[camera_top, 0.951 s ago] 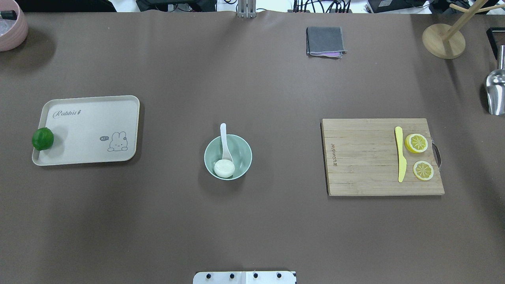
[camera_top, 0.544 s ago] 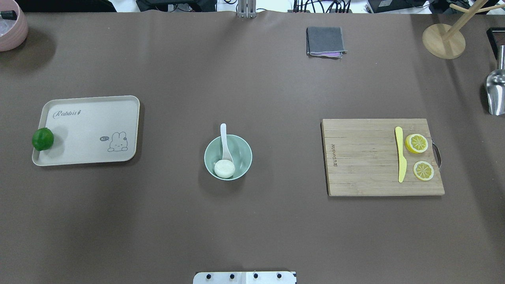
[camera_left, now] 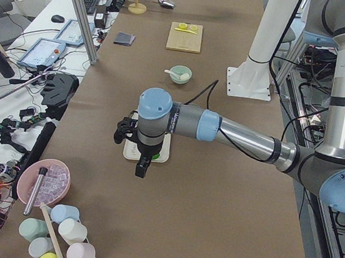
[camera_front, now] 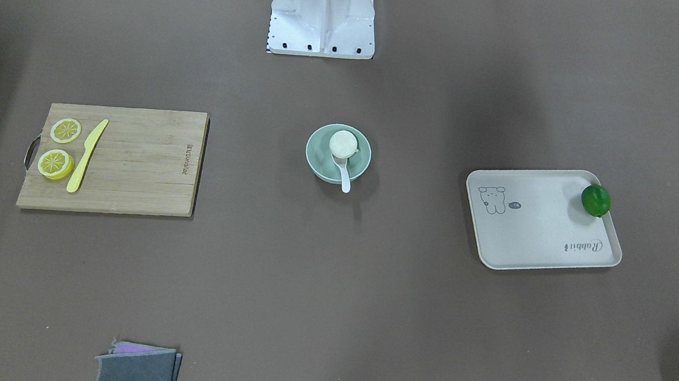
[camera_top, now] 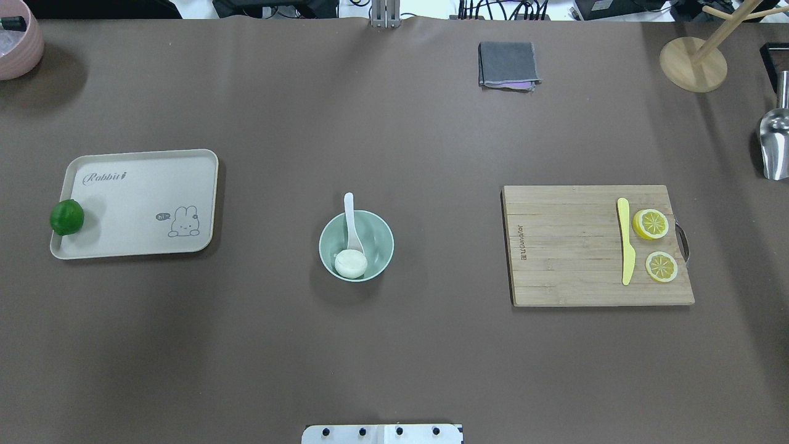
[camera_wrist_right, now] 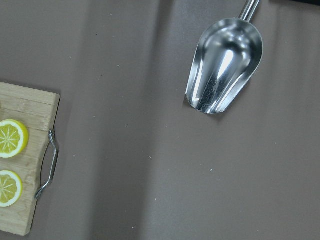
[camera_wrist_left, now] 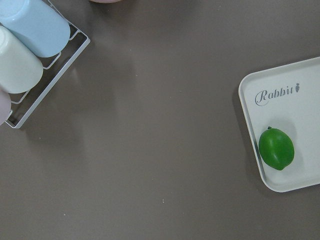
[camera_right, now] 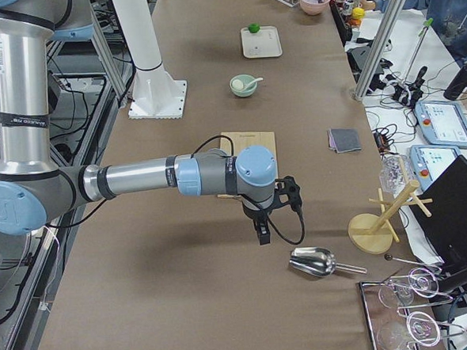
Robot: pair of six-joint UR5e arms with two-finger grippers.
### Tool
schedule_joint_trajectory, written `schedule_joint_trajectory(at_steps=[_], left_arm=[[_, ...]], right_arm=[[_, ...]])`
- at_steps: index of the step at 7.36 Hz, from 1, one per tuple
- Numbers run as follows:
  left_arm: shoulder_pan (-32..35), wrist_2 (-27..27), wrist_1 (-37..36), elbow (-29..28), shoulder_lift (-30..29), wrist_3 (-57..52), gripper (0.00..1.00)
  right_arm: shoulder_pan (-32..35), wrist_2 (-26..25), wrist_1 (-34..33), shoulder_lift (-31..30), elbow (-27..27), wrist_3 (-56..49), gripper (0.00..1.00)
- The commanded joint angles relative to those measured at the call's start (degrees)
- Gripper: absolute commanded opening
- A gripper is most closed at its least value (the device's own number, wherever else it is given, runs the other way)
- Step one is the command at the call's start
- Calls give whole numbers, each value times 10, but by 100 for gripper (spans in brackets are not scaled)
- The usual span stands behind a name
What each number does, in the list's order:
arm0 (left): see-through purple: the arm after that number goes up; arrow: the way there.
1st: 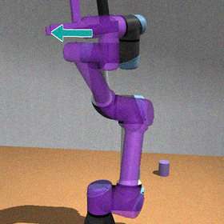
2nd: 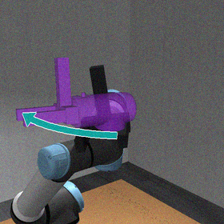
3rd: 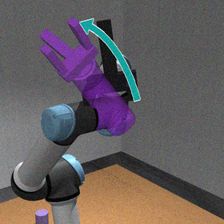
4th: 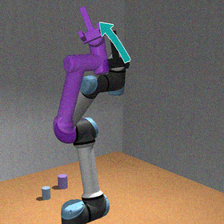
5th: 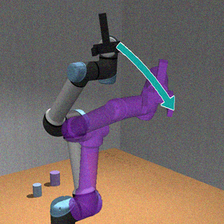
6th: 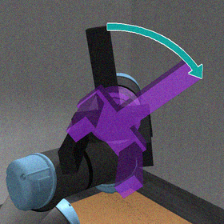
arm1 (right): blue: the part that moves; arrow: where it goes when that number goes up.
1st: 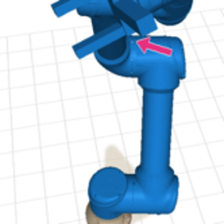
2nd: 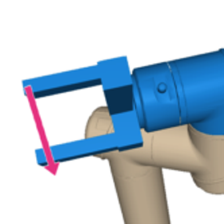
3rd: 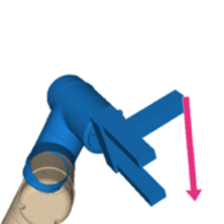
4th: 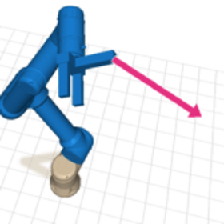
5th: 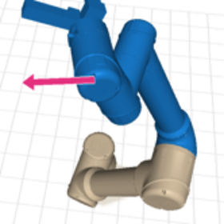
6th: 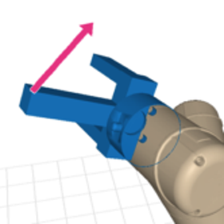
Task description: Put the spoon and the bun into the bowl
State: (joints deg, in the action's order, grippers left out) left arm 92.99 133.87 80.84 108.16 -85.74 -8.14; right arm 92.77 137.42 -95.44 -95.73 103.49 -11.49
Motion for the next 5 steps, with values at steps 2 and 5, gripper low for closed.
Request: schedule_joint_trajectory(at_steps=[2, 5], left_arm=[[-1, 0, 1, -23, -1, 1, 98], [-4, 1, 47, -40, -5, 4, 98]], right_arm=[[0, -3, 1, 5, -7, 5, 100], [0, 0, 0, -2, -7, 5, 100]])
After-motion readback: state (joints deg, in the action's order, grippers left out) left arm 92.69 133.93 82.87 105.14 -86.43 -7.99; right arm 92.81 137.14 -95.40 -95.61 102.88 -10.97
